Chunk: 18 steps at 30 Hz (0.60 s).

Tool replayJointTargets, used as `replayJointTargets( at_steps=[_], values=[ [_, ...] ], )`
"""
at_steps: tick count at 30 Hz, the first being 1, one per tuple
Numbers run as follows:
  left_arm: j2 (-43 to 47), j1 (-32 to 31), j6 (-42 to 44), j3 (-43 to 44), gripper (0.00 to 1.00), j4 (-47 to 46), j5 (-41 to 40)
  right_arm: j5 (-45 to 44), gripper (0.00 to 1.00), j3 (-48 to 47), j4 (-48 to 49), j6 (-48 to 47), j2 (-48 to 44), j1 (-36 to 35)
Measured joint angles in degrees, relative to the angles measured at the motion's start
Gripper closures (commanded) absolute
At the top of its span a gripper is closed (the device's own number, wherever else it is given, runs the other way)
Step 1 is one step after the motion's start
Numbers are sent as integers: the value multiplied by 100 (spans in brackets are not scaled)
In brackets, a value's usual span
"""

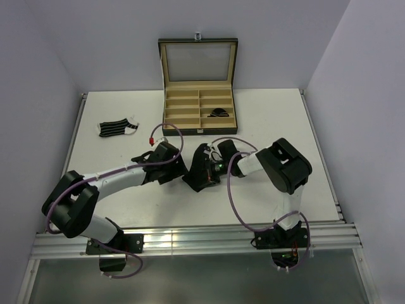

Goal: Roll the socks
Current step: Roll the sock at the center of the board.

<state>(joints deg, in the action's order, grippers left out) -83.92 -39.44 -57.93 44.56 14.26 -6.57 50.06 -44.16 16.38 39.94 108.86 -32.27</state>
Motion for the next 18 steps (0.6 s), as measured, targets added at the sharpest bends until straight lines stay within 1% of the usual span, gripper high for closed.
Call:
replayJointTargets(
  at_steps=[3, 7, 17, 18],
  values=[
    [-17, 0, -9, -52, 22, 15, 76, 363, 100, 155, 584, 470, 236, 168],
    [-85, 0, -26, -76, 26, 2, 177, 621, 100, 243, 975, 826, 420, 299],
    [-431, 0, -33, -28, 31, -240, 398, 664, 100, 243, 1082, 870, 466, 306],
    [-479, 0, -33, 4, 33, -267, 417, 664, 100, 243, 1084, 870, 466, 306]
  ],
)
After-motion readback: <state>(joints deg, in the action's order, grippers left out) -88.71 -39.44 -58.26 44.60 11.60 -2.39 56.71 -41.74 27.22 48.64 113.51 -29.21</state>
